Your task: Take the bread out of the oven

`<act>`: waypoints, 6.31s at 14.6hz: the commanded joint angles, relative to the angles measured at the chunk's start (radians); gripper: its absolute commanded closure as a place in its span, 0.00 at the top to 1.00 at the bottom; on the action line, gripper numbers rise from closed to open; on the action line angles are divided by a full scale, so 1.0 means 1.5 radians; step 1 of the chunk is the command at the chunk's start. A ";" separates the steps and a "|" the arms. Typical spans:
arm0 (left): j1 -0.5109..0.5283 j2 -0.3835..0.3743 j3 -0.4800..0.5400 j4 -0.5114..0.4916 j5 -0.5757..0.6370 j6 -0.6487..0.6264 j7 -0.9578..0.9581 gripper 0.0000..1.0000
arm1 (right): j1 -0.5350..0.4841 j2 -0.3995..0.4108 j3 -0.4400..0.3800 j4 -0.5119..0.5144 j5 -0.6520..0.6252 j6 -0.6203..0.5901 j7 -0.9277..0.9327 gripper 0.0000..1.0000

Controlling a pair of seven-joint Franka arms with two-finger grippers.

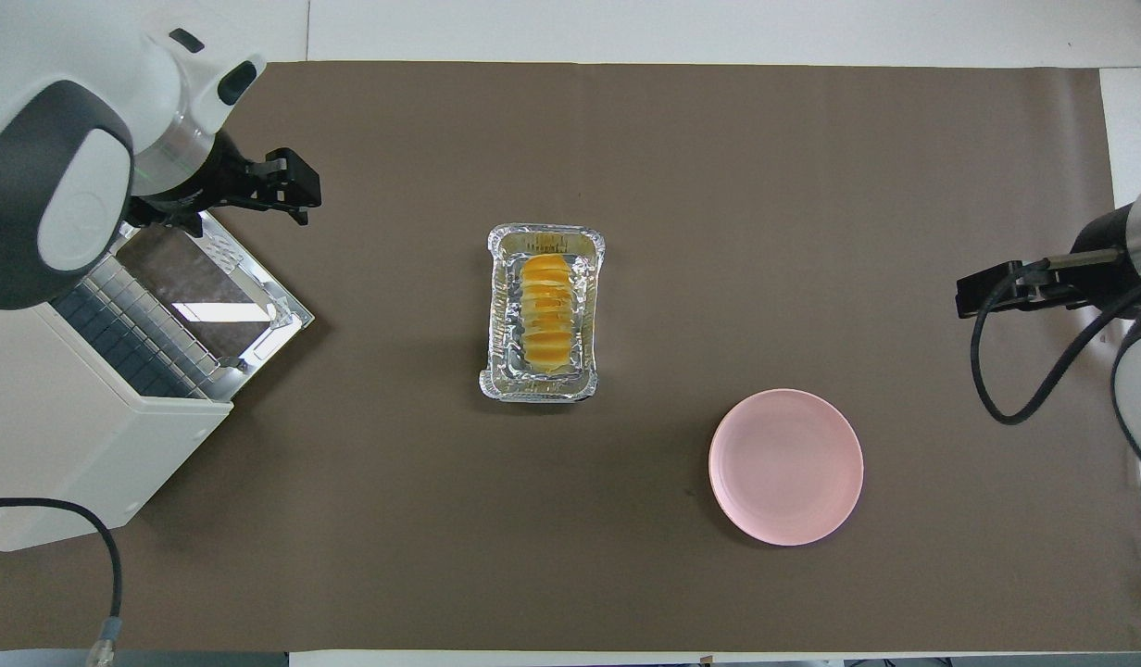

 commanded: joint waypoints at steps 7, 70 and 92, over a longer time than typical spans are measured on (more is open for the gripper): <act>0.128 -0.112 -0.018 -0.204 -0.047 0.092 0.116 1.00 | 0.166 0.132 -0.001 -0.008 0.065 0.163 0.193 1.00; 0.163 -0.174 -0.042 -0.198 -0.026 0.001 0.228 1.00 | -0.044 0.271 -0.002 -0.087 0.275 0.404 -0.060 1.00; 0.163 -0.174 -0.042 -0.198 -0.026 0.001 0.228 1.00 | 0.056 0.309 0.003 -0.073 0.103 0.452 0.141 0.88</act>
